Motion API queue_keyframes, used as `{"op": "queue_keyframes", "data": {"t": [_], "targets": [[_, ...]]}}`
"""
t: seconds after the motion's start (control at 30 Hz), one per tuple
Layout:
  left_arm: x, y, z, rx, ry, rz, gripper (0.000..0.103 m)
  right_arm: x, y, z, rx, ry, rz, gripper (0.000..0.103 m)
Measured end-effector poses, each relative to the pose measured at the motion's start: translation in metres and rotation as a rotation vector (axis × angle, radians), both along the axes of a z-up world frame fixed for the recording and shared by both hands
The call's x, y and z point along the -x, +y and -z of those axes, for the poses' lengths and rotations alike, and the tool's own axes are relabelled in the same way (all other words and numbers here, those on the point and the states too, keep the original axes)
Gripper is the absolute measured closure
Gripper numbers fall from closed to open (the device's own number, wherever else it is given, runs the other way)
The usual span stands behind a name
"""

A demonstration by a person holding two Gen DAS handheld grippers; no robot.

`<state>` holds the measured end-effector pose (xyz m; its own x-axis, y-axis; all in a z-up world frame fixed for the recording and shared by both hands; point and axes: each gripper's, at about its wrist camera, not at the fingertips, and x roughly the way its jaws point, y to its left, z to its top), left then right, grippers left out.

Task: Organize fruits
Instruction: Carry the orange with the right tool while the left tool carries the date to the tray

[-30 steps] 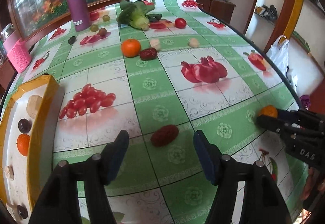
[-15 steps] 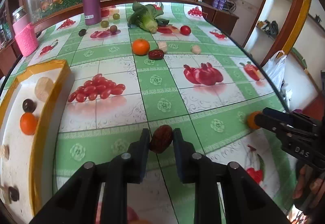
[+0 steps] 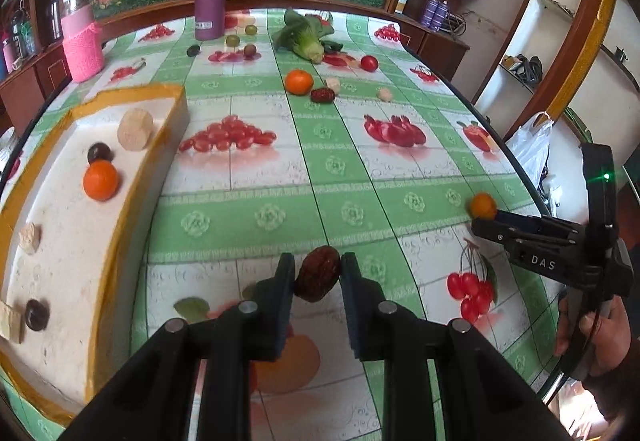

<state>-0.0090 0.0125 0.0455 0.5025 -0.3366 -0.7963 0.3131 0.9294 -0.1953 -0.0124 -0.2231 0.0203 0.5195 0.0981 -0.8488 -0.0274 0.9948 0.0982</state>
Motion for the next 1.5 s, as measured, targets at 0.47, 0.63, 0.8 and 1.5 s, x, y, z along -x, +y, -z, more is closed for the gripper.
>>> {"op": "queue_keyframes", "data": {"t": [0.47,0.63,0.8,1.5], "targets": [[0.007,0.002,0.018,0.04,0.061,0.003,0.077,-0.015,0.012,-0.003,0.037,-0.022,-0.013,0.072],[0.009,0.007,0.008,0.081,0.056,0.0,0.077,-0.005,0.017,-0.019,0.031,-0.045,-0.033,0.072],[0.013,0.013,-0.008,0.101,0.022,-0.006,0.077,0.001,0.03,-0.034,0.027,-0.066,-0.076,0.072],[0.019,0.135,-0.036,0.114,-0.063,-0.274,0.077,-0.045,0.162,-0.072,-0.057,-0.1,-0.36,0.072]]}}
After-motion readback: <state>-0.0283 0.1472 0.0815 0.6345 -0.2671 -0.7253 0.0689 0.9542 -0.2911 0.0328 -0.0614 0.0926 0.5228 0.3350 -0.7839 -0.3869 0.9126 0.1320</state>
